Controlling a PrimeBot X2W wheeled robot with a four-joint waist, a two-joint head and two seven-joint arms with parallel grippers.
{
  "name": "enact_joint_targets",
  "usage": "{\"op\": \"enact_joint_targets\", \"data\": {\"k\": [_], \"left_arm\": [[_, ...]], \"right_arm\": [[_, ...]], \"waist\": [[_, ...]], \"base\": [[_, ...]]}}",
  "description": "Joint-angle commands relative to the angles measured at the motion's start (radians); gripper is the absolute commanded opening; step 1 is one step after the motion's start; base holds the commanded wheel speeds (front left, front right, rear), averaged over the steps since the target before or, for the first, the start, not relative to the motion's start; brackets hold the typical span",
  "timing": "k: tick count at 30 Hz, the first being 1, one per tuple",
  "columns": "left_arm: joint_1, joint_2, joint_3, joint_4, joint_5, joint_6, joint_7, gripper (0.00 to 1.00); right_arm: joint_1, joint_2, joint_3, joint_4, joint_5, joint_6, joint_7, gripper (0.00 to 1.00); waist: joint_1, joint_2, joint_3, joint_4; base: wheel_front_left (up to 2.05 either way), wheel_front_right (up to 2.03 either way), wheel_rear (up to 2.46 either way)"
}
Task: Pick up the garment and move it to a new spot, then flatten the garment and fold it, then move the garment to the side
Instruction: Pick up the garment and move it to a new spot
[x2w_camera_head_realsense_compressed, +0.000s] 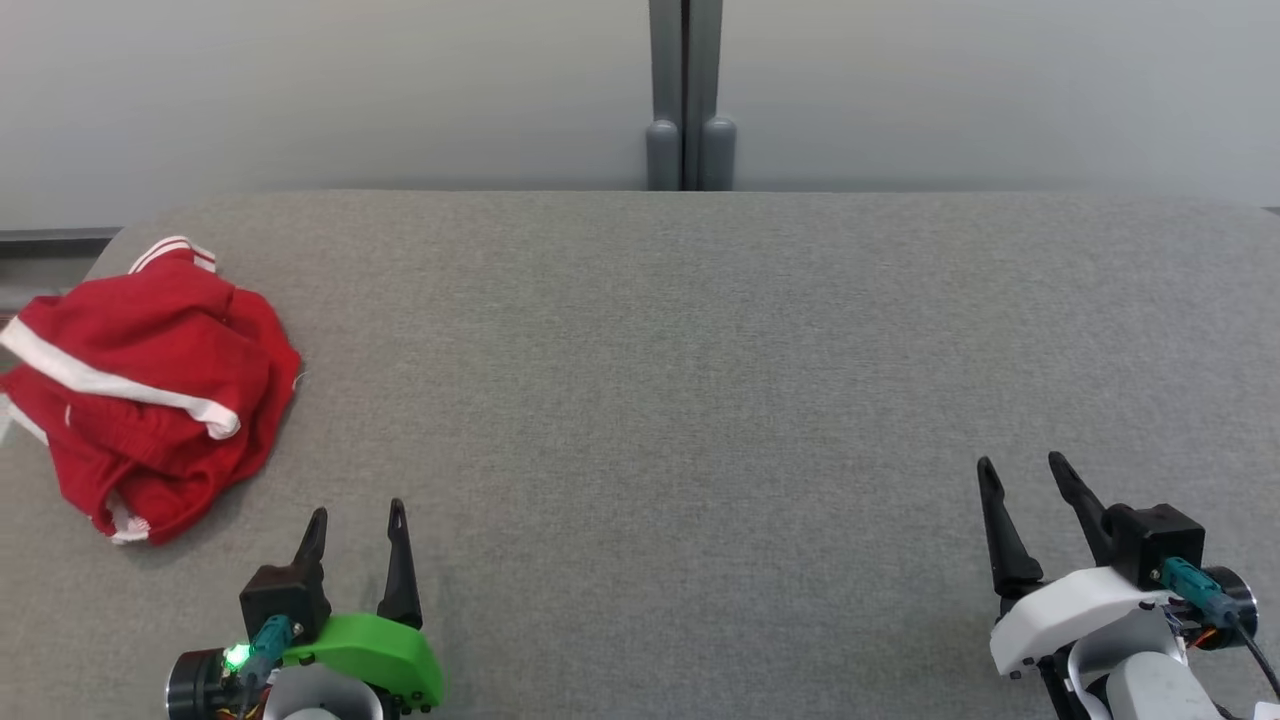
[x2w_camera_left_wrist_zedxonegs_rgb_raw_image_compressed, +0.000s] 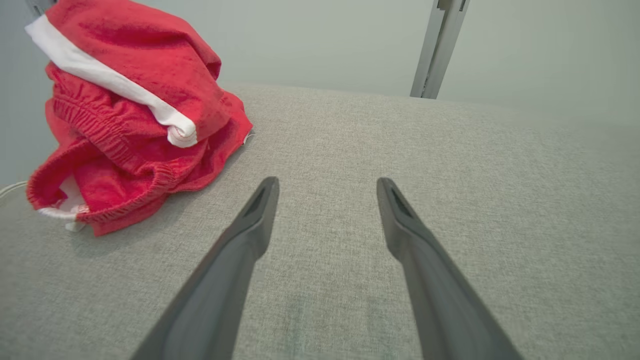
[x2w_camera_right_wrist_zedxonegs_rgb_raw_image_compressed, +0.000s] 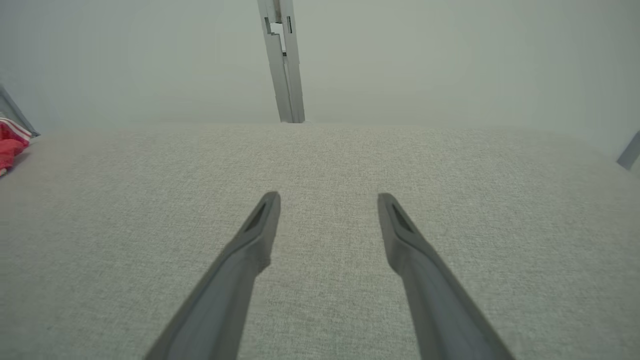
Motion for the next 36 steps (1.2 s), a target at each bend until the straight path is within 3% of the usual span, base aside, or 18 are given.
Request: {"op": "enact_joint_targets", "data": {"k": [1,7,17,24,31,36], "left_arm": [[-0.004,0.002,0.004,0.004,0.024,0.005,-0.008,1.0],[0.017,-0.001,0.038,0.027,0.068,0.019,-0.023,1.0],[0.057,-0.002,0.113,0.03,0.046,0.032,-0.03,1.0],[0.081,-0.002,0.152,-0.002,-0.01,0.035,-0.03,1.0],[0.028,-0.002,0.135,0.002,-0.04,0.0,-0.03,1.0],[-0.078,-0.002,0.157,0.013,-0.08,-0.04,-0.03,1.0]], "right_arm": [[-0.006,-0.004,0.005,0.001,-0.021,0.0,-0.011,1.0],[-0.029,-0.004,0.05,0.013,-0.068,0.0,-0.026,1.0],[-0.047,-0.004,0.121,0.043,-0.083,0.0,-0.035,1.0],[-0.07,-0.004,0.172,0.061,-0.06,0.0,-0.035,1.0],[-0.082,-0.024,0.174,0.047,-0.047,0.0,-0.035,1.0],[-0.115,-0.057,0.196,0.026,-0.047,0.0,-0.035,1.0]], "waist": [[0.0,0.0,0.015,0.074],[0.0,0.0,0.038,0.249],[0.0,0.0,0.045,0.404],[0.0,0.0,0.066,0.417],[0.0,0.0,0.107,0.416],[0.0,0.0,0.182,0.364]], "base": [[0.0,0.0,0.0],[0.0,0.0,0.0],[0.0,0.0,0.0],[0.0,0.0,0.0],[0.0,0.0,0.0],[0.0,0.0,0.0]]}}
